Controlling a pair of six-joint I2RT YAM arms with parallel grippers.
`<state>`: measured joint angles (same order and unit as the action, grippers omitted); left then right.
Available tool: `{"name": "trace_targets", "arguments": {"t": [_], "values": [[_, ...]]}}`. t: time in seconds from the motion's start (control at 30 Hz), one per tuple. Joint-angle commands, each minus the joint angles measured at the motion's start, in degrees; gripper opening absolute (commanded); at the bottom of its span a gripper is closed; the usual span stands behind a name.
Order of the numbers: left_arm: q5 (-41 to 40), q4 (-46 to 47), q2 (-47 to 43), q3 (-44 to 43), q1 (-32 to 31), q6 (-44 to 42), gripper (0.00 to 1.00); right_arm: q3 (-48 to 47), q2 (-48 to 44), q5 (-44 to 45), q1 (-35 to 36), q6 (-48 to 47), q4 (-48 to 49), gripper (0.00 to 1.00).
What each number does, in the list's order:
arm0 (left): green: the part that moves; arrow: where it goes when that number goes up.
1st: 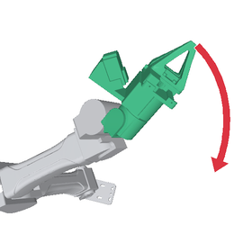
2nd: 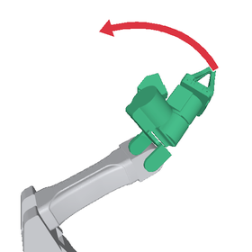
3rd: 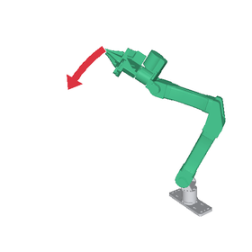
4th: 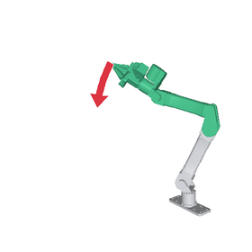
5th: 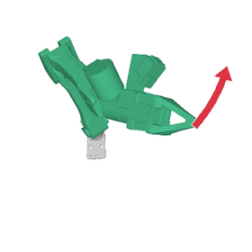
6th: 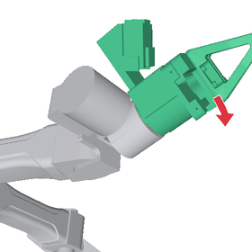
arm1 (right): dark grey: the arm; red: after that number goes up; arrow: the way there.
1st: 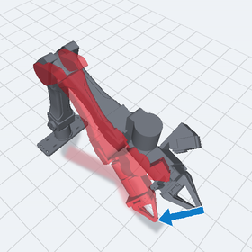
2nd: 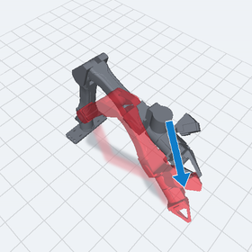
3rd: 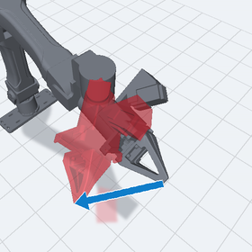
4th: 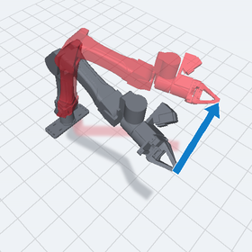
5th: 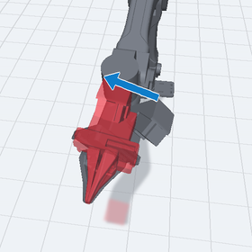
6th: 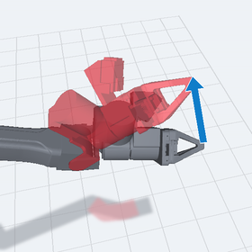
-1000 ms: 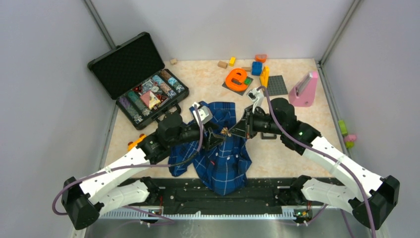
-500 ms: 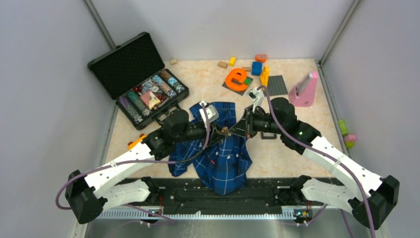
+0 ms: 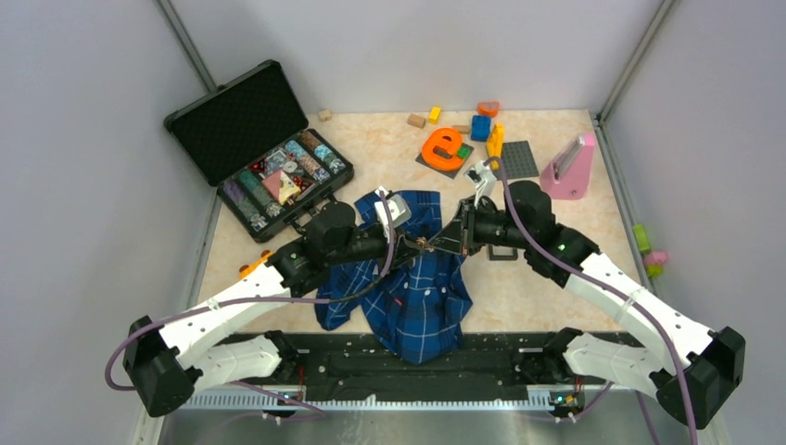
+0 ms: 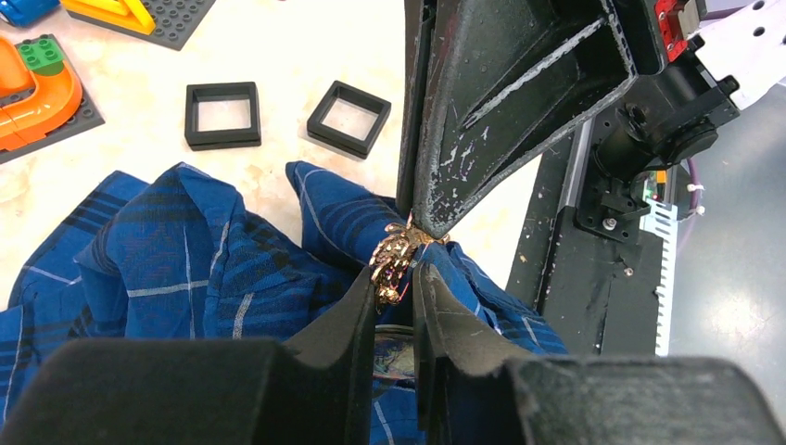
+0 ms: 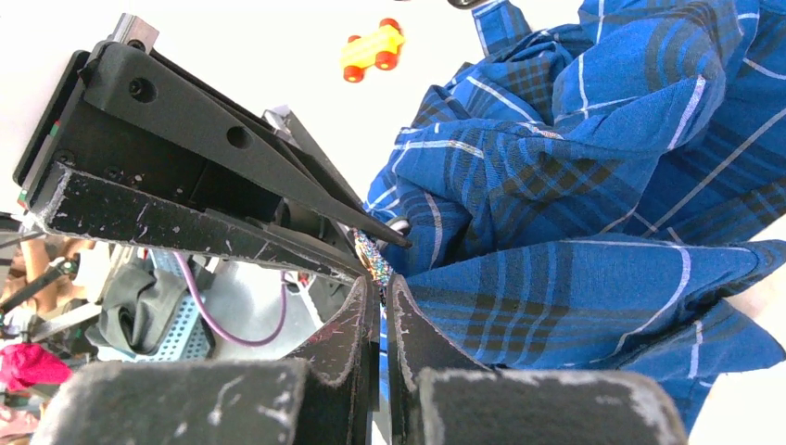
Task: Remove the brooch from the garment
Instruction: Remove the brooch from the clothes.
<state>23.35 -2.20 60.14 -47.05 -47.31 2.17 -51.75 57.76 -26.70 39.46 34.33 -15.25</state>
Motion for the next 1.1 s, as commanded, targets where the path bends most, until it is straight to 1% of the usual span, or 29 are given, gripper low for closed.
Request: {"name": "trace_targets", "arguments": {"t": [0.0,0.2,0.3,0.53,0.6,0.67,0.8,0.9,1.07], "values": [[-5.1,3.8,-0.2,-0.1,0.1,0.3,0.21,-0.5,-0.9,-6.7,0.5,5.9,7.9,0.00],[-7.8,10.3,-2.4,3.3,0.1,3.6,0.21,2.2,-1.6,-7.6,1.0,10.3,11.5,0.00],[-8.4,12.5,-2.3,4.1,0.2,5.3,0.19,3.7,-1.8,-7.4,2.2,12.3,14.0,0.00],[-10.5,13.8,-1.1,4.2,0.1,6.4,0.13,4.2,-2.3,-6.6,3.5,14.3,14.8,0.00],[-11.5,14.3,-1.0,4.4,0.2,6.7,0.13,3.9,-2.7,-6.0,3.5,14.3,14.2,0.00],[-12.5,15.6,-1.6,5.2,0.2,7.4,0.12,3.2,-3.2,-4.1,3.5,12.6,11.4,0.00],[-15.1,19.6,-4.7,8.2,0.1,9.0,0.14,3.7,-4.1,-1.5,3.5,11.6,9.2,0.00],[-16.7,19.8,-6.8,9.2,0.2,9.6,0.15,4.0,-4.4,0.6,3.4,10.4,7.4,0.00],[-19.0,20.5,-9.5,10.8,0.3,10.4,0.16,4.9,-3.8,0.2,3.3,10.4,7.9,0.00]]}}
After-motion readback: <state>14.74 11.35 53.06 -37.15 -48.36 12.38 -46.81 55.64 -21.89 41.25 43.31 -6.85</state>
